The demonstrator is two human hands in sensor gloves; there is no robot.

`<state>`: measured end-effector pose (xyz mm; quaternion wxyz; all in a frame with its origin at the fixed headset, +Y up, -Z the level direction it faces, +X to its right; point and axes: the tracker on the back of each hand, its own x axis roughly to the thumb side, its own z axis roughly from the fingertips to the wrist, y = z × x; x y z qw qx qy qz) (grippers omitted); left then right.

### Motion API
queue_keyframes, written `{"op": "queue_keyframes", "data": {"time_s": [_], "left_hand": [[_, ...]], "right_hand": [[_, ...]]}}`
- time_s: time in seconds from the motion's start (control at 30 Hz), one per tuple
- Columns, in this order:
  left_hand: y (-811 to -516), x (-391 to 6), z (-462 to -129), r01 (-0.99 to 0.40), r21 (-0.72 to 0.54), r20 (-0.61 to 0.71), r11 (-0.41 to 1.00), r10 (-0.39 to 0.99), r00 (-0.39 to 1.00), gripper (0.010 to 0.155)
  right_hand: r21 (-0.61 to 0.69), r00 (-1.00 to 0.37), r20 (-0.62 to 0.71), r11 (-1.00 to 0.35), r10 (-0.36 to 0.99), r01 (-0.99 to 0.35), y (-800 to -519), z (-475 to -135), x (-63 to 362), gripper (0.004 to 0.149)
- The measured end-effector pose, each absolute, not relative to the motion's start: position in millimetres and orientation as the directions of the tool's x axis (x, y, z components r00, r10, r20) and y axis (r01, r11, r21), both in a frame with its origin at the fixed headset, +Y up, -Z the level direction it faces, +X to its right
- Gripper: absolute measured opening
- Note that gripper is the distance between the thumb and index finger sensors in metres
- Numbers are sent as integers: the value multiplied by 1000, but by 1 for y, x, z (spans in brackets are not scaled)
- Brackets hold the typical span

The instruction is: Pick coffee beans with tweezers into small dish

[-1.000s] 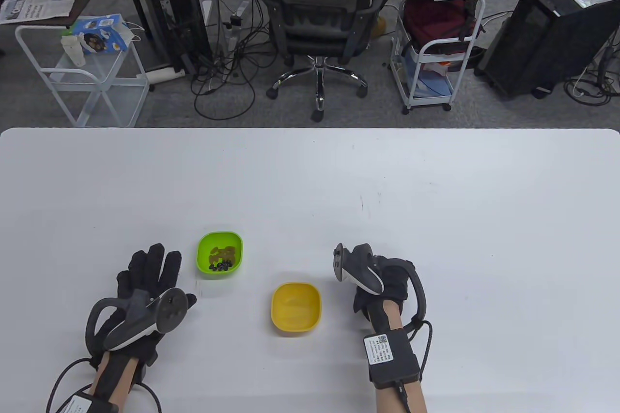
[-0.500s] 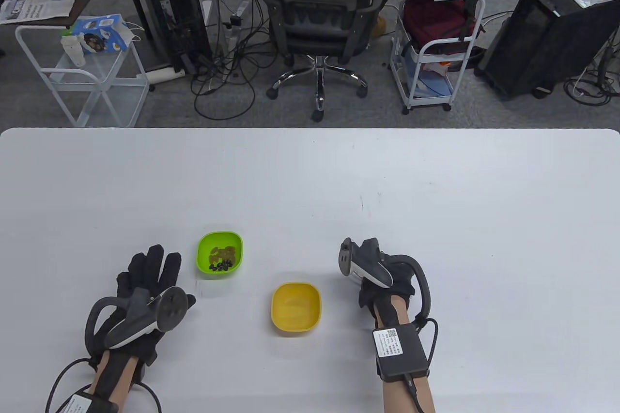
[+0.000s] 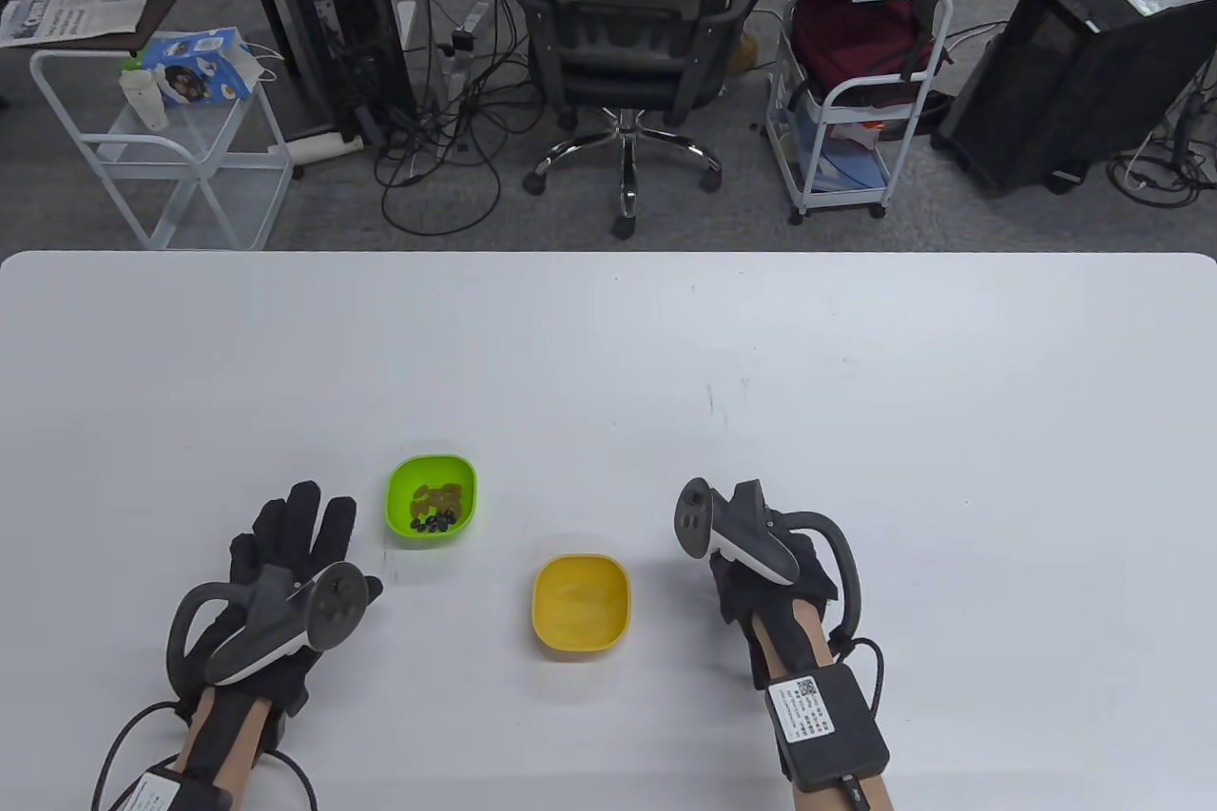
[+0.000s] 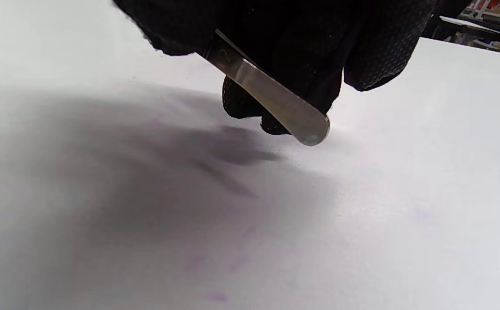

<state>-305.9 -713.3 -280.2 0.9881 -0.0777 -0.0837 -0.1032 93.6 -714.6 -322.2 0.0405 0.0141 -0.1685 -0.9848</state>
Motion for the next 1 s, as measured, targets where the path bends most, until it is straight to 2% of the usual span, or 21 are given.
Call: {"op": "queue_keyframes", "data": {"time_s": [0.3, 0.5, 0.8, 1.0], "left_hand": [[-714, -305, -281, 230, -163, 184, 959, -199, 962, 86], [-714, -306, -281, 226, -178, 178, 958, -194, 965, 86], [-716, -306, -280, 225, -208, 179, 952, -189, 965, 86], [-721, -307, -281, 214, -244, 178, 946, -173, 969, 86]], "right_hand": [[231, -998, 42, -972, 49, -38, -705, -303, 99, 51], [156, -976, 106, -972, 193, -175, -705, -289, 101, 51], [129, -962, 194, -977, 191, -168, -704, -278, 94, 51], [172, -957, 216, -973, 192, -157, -710, -271, 88, 52]]}}
